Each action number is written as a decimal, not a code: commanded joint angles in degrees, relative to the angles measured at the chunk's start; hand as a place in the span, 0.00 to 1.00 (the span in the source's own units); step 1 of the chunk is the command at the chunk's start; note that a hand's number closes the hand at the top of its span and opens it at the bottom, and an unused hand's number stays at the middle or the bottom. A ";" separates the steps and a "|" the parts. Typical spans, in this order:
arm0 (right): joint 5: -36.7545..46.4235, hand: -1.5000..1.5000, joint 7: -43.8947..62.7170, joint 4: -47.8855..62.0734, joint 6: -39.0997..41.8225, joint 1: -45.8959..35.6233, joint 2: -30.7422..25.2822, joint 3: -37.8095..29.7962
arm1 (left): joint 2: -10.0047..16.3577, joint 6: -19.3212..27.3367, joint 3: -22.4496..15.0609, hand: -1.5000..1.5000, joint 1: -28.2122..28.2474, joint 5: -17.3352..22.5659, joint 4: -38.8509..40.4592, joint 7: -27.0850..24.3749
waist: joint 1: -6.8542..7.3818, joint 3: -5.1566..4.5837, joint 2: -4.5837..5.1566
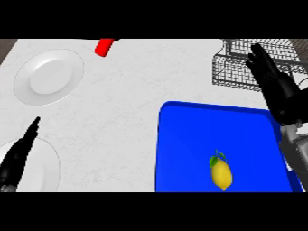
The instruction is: Pick the lemon from the tray and place it in the tiered basket
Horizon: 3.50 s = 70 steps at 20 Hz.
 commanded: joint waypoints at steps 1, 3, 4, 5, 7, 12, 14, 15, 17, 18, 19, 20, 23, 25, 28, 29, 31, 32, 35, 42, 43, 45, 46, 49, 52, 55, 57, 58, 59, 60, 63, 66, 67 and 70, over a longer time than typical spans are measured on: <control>-3.51 1.00 -3.31 -0.68 5.44 1.56 1.26 -1.64 | -2.82 -0.02 2.12 0.50 -0.51 0.64 0.15 -3.23 | -2.11 0.73 -0.63; -11.89 1.00 -7.60 -1.68 10.41 1.67 2.73 -5.62 | -6.66 3.34 0.24 0.50 -3.95 0.16 -6.59 -3.44 | -2.40 0.92 -0.82; -16.16 1.00 -9.82 -2.21 14.10 2.12 2.78 -7.96 | -6.76 2.19 1.81 0.50 -6.29 1.94 -8.19 -4.45 | -3.06 1.08 -0.92; -19.70 1.00 -10.45 -2.93 16.43 0.79 3.88 -9.24 | -8.65 2.99 1.90 0.50 -7.95 1.83 -8.43 -6.33 | -3.40 1.06 -0.85; -26.13 1.00 -13.46 -1.01 1.98 3.21 14.91 -17.84 | -8.67 2.48 1.49 0.50 -6.67 2.62 -8.18 -5.12 | -8.38 4.12 -1.77; -35.53 0.00 -7.59 6.09 34.39 11.10 9.13 -8.36 | -14.72 4.69 -1.50 0.50 -10.74 1.60 -13.09 -5.59 | -2.61 1.25 -0.19; -38.59 0.00 -9.05 5.83 46.73 15.26 3.85 -10.16 | -14.66 4.63 -0.68 0.50 -10.79 1.55 -11.99 -6.46 | -3.64 1.05 -0.43; -38.21 0.00 -10.20 7.27 51.33 16.78 2.32 -10.32 | -15.95 6.69 -2.39 0.50 -11.19 -0.40 -12.77 -5.24 | -3.34 1.03 -0.50; -39.67 0.00 -11.97 7.42 59.40 17.95 -3.30 -14.39 | -15.41 6.44 -2.56 0.50 -10.98 -0.14 -15.09 -2.78 | -3.13 0.95 -0.74; -37.36 0.00 -13.55 7.44 61.72 19.00 -4.83 -15.53 | -16.09 7.49 -1.93 0.50 -12.12 -1.03 -13.95 -3.29 | -3.22 0.87 -0.68; -36.08 0.00 -14.27 11.71 66.08 18.04 -7.61 -17.29 | -18.47 8.07 -3.63 0.50 -12.27 -2.38 -10.74 -5.57 | -3.26 0.89 -0.35; -33.73 0.00 -13.37 8.74 65.78 17.53 -12.28 -19.18 | -17.12 6.96 -3.58 0.50 -9.69 -1.80 -12.47 -6.65 | -3.30 0.83 -0.66; -20.04 0.00 -13.60 1.57 62.45 14.01 -17.95 -22.02 | -17.09 7.87 -2.57 0.50 -12.09 -1.40 -12.74 -3.35 | -4.19 0.73 -1.13; -15.71 0.00 -14.94 -1.52 66.02 13.74 -21.90 -24.70 | -16.51 6.83 -1.57 0.50 -11.52 -0.21 -13.01 -3.56 | -4.21 0.77 -1.20; -5.26 0.00 -14.49 -12.30 62.37 11.87 -23.04 -25.18 | -17.49 7.89 -2.86 0.50 -11.59 -1.65 -13.16 -3.76 | -4.40 0.74 -1.47; -2.05 0.00 -14.49 -14.39 61.58 11.49 -23.31 -25.57 | -15.21 5.52 -0.74 0.50 -11.77 -0.06 -11.96 -3.75 | -4.03 0.73 -1.17; 2.60 0.00 -13.96 -21.95 61.18 13.46 -24.32 -25.63 | -15.38 6.69 -1.42 0.50 -10.86 -0.84 -13.92 -2.81 | -4.58 0.77 -1.67; 5.82 0.00 -13.37 -23.97 60.04 12.61 -23.79 -24.66 | -15.53 6.73 -1.05 0.50 -12.51 -1.08 -13.31 -2.44 | -3.92 0.78 -1.23; 10.06 0.00 -9.05 -32.03 58.01 15.35 -23.68 -22.63 | -17.55 8.22 -2.40 0.50 -11.06 -2.18 -14.32 -2.74 | -3.47 0.70 -1.09; 17.10 0.00 1.48 -46.55 55.13 22.18 -16.23 -15.76 | -18.59 5.82 0.04 0.50 -12.93 -3.40 -12.44 -2.85 | -2.81 0.70 -0.73; 14.35 0.00 7.27 -45.90 53.56 18.08 -15.24 -13.54 | -20.06 4.52 -0.66 0.50 -11.43 -3.52 -10.68 -5.48 | -2.41 0.66 -0.65; 16.63 0.00 5.32 -51.54 55.83 25.19 -14.51 -15.78 | -16.31 3.47 0.08 0.50 -6.25 -3.17 -18.33 -2.69 | -2.59 0.72 -0.86; 20.72 0.00 5.93 -46.33 55.40 18.89 -12.34 -10.78 | -20.85 5.92 -1.25 0.50 -12.08 -6.78 -13.49 -2.10 | -2.27 0.72 -0.63; 22.37 0.00 8.66 -51.65 58.00 22.36 -11.98 -9.48 | -19.27 2.60 1.65 0.50 -11.35 -4.48 -14.78 -0.56 | -2.45 0.71 -0.69; 22.05 0.00 14.61 -50.85 59.59 19.96 -11.50 -6.91 | -21.37 3.10 0.74 0.50 -11.97 -7.38 -12.13 -2.10 | -2.37 0.69 -0.63; 30.27 0.00 12.42 -48.60 60.64 19.84 -9.56 -3.41 | -23.45 3.56 1.80 0.50 -12.03 -7.73 -9.93 -4.03 | -2.24 0.71 -0.56; 30.26 0.00 13.07 -49.93 62.72 21.80 -10.04 -5.23 | -21.44 2.31 1.88 0.50 -9.47 -8.44 -15.52 -1.97 | -2.24 0.73 -0.67; 31.58 0.00 10.38 -47.12 63.33 21.85 -10.23 -6.29 | -21.25 2.25 2.27 0.50 -9.44 -7.98 -17.94 0.79 | -2.18 0.75 -0.68; 30.30 0.00 8.46 -47.03 64.73 21.92 -10.45 -9.39 | -21.66 -0.37 4.42 0.50 -11.62 -7.29 -12.10 -1.99 | -2.45 0.73 -0.63; 32.71 0.00 8.40 -50.77 64.49 25.90 -10.49 -8.51 | -23.08 2.85 0.97 0.50 -9.46 -9.63 -18.30 2.50 | -2.52 0.76 -0.74; 42.39 0.00 8.49 -52.37 61.03 26.20 -6.95 -2.15 | -23.92 2.38 3.15 0.50 -13.48 -10.45 -14.49 2.65 | -2.62 0.75 -0.69; 48.90 0.00 0.36 -44.64 59.72 22.47 -8.70 -2.73 | -26.05 2.99 1.48 0.50 -11.00 -11.89 -15.78 1.27 | -2.14 0.80 -0.65; 43.36 0.00 1.79 -42.58 63.11 18.46 -9.67 -6.93 | -22.31 -1.23 4.62 0.50 -9.05 -9.72 -16.96 -0.02 | -1.99 0.74 -0.63; 47.72 0.00 1.52 -46.38 63.61 21.21 -8.57 -5.04 | -25.57 -0.57 5.27 0.50 -12.28 -11.40 -13.39 0.15 | -2.37 0.73 -0.64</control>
